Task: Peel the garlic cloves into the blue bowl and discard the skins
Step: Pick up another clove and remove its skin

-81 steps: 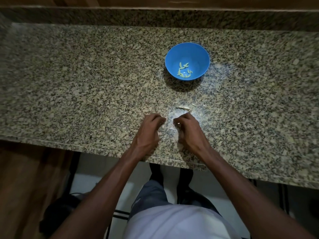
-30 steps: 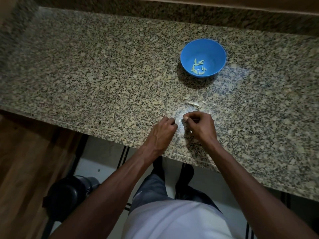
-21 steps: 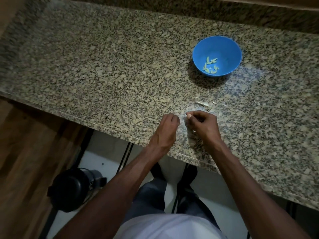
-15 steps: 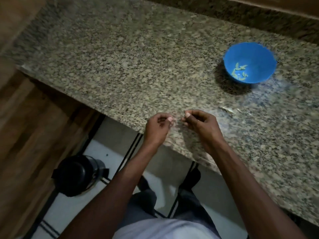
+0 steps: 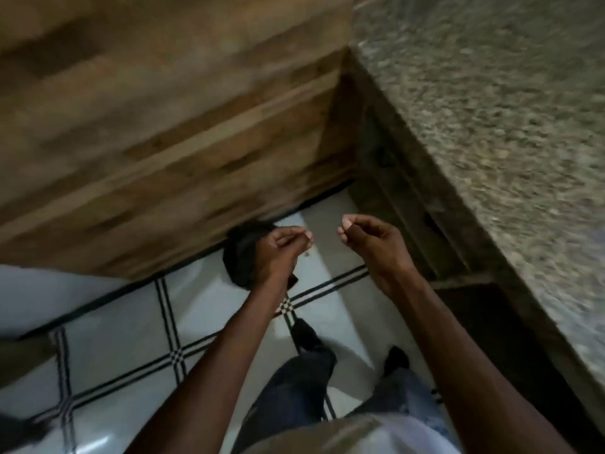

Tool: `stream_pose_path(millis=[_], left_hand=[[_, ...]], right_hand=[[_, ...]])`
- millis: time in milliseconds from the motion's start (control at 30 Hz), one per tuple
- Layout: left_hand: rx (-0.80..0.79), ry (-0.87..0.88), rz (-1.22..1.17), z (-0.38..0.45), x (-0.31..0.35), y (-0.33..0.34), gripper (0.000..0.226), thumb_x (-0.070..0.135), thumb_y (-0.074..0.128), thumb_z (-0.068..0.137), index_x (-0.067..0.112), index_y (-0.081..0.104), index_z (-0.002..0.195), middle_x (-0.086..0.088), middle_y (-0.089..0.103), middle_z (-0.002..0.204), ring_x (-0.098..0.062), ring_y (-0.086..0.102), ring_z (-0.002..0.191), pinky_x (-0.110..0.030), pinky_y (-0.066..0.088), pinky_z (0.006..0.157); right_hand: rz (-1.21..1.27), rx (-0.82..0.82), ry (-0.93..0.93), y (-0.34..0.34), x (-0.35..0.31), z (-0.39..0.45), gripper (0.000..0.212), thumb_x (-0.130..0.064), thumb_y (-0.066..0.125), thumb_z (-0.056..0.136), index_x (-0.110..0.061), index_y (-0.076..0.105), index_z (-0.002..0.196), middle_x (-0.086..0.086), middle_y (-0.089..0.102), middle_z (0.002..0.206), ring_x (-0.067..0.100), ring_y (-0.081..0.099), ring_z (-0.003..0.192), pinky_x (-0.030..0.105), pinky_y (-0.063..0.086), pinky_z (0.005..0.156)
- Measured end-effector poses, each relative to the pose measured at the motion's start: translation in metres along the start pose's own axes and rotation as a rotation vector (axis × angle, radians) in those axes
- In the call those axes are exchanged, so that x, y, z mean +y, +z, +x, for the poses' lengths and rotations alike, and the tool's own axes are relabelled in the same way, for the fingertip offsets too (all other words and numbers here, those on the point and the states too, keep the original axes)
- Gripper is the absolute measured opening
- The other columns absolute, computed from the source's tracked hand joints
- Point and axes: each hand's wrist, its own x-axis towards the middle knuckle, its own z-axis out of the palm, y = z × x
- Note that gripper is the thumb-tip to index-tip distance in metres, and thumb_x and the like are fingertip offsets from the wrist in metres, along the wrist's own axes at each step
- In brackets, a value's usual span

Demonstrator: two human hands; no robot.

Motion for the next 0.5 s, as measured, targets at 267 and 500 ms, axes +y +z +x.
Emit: stream_pose_path(millis=[267,500], left_hand=[[0.26,-0.017,-0.127,0.066,-0.021,-0.122,0.018,-0.003,0.077,0.086,0.015,0.077,0.092,-0.019,0.077,0.107,-0.029,0.073,0.104,-0.037,0.058,0.094],[0.357,-0.097,-0.166,0.091,-0.062,-0.171,0.019,-0.002,0.077,0.086,0.011,0.078,0.1,-0.012,0.079,0.101,-0.028,0.075,0.1,-0.034,0.059,0.09]], right_hand=[[-0.168,-0.147,0.088,0.128,0.057,0.07,0.008,0.001,0.066,0.097,-0.003,0.072,0.1,0.01,0.074,0.09,0.016,0.073,0.083,0.027,0.061,0.082],[-0.41,-0.228,0.145,0.174,0.117,0.113,0.017,-0.01,0.072,0.095,-0.002,0.073,0.11,0.015,0.076,0.11,0.027,0.074,0.104,0.047,0.06,0.098]])
